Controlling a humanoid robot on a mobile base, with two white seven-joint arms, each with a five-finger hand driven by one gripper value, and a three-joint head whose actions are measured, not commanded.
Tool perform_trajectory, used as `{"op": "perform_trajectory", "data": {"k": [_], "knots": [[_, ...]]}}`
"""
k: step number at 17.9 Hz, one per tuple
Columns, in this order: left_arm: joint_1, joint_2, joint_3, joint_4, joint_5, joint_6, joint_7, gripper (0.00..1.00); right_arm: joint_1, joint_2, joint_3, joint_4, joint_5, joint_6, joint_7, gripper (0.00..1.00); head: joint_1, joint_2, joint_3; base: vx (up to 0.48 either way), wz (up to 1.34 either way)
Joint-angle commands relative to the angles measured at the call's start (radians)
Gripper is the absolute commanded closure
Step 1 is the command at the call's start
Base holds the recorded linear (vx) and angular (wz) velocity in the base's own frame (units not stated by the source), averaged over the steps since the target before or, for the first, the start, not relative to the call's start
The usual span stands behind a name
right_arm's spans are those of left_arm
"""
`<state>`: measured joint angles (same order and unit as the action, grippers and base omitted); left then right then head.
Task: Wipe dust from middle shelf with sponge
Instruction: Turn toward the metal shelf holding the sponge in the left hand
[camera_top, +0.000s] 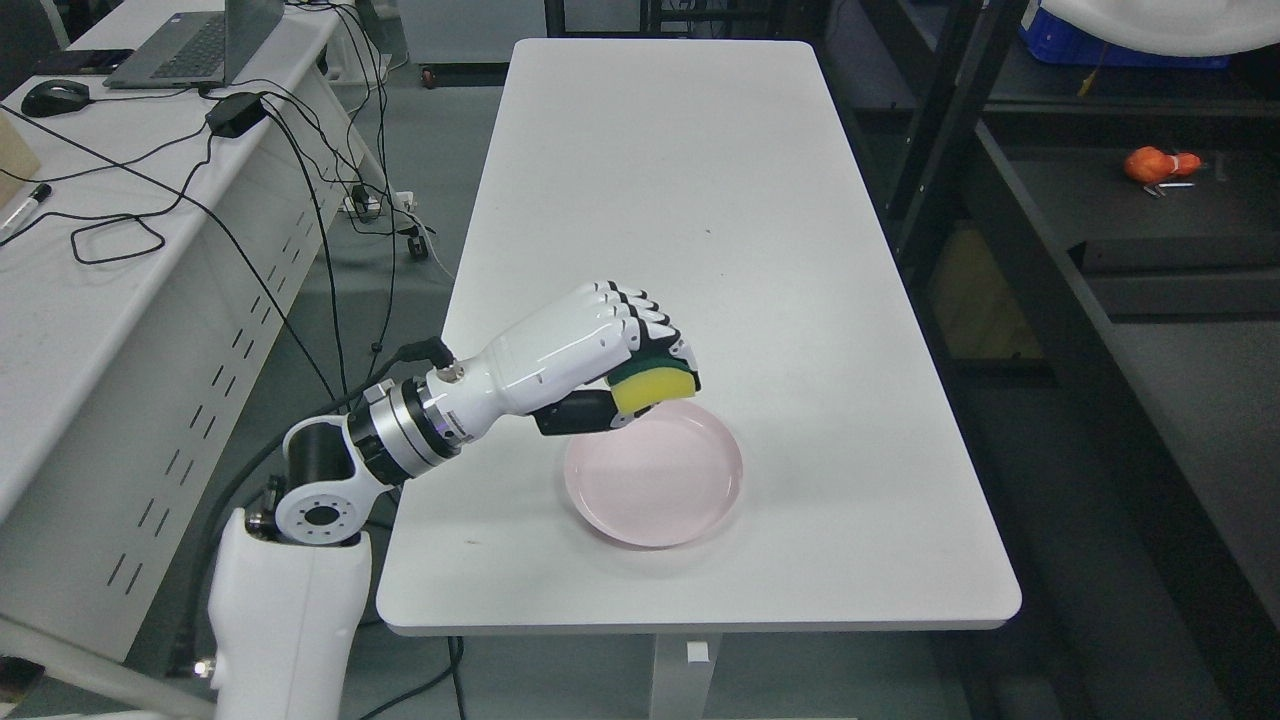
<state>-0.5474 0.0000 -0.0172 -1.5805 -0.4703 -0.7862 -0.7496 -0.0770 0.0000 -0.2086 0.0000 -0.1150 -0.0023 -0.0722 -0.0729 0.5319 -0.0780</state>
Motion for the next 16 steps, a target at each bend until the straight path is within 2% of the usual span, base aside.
{"op": "perform_trajectory", "data": {"k": [1,11,16], "knots": [[-0.006,0.017,-0.040,-0.006,0.027,0.001,0.006,1.00,0.000,-0.017,0.000,-0.017,0.000,0.073,0.000,0.00,0.0000,0.000,0.000,-0.175,-0.17],[-0.002,0.017,-0.067,0.007,0.067,0.001,0.009,0.99,0.000,-0.017,0.000,-0.017,0.000,0.073,0.000,0.00,0.0000,0.000,0.000,-0.235,-0.52],[-0.057,0.017,-0.096,0.007,0.099,0.001,0.013,0.99,0.000,-0.017,0.000,-0.017,0.000,0.073,0.000,0.00,0.0000,0.000,0.000,-0.332,-0.63]]}}
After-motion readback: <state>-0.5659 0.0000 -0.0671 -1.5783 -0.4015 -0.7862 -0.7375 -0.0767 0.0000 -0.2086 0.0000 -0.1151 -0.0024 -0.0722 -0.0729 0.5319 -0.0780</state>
